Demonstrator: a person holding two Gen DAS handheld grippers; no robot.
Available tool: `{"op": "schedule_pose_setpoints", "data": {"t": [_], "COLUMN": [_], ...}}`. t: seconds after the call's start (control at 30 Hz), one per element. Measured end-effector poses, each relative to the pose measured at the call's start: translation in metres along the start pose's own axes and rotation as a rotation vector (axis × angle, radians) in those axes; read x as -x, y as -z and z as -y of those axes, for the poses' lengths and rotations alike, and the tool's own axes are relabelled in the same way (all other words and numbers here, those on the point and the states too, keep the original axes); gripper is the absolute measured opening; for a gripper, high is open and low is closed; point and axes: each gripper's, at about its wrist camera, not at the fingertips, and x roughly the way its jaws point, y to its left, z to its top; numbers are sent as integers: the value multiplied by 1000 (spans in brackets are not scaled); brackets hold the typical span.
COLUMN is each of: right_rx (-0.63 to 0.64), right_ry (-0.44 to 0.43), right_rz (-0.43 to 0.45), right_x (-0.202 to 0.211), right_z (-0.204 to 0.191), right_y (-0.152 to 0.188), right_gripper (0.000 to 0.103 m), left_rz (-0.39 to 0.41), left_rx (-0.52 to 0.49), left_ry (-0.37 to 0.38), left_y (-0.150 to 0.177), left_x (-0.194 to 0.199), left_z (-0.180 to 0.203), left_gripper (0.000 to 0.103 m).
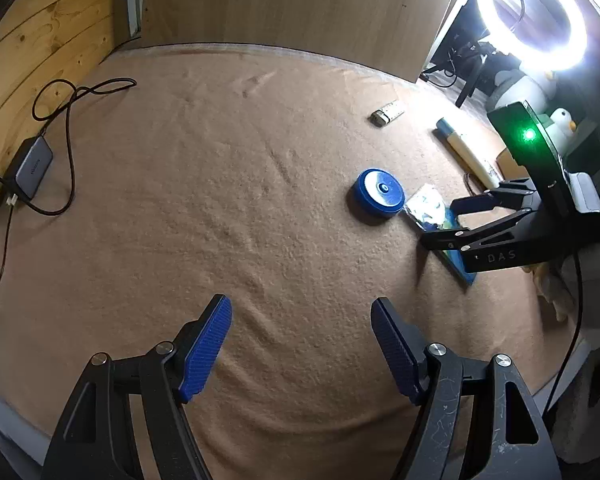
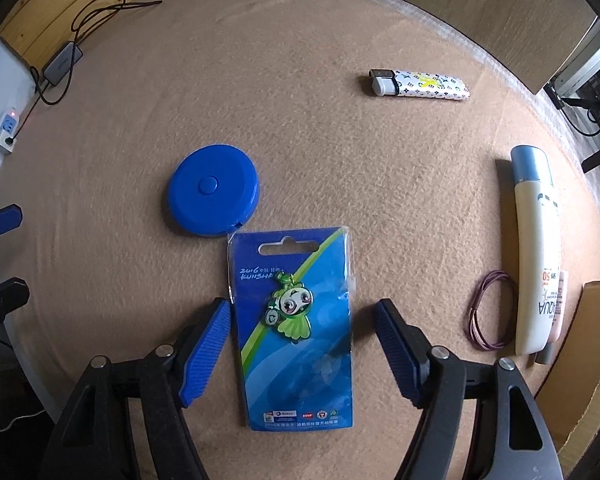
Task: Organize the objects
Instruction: 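Grasp the keychain card pack with the right tool as the left tool releases, then carry the card pack with the right tool into the cardboard box and release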
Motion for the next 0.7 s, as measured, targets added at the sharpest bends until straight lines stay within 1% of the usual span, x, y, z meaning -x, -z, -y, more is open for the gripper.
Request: {"op": "schedule_pose_setpoints", "data": {"t": [0.03, 0.07, 0.1, 0.33, 0.53, 0.7], "right_rx": [-3, -12, -21, -74, -105, -141], "right_ry": [-2, -5, -10, -42, -49, -49], "right_rz": [2, 6, 9, 33, 73, 100], "right_x": [1, 3, 4, 10, 22, 37], "right_z": [1, 2, 3, 12, 17, 29], "right_y": [1, 1, 2, 10, 21, 32], "right_gripper": [60, 53, 51, 51, 51, 51], "left_rz": [-2, -1, 0, -7, -12, -15], "left_rx": [2, -1, -9, -54, -75, -89], "left_ry": [12, 14, 10, -2, 7, 24], "left_y": [-1, -1, -2, -5, -10, -13], "left_x": [0, 0, 0, -4, -7, -9], "left_z": [0, 1, 3, 14, 19, 27], "left_gripper": [75, 75, 75, 75, 75, 75]}}
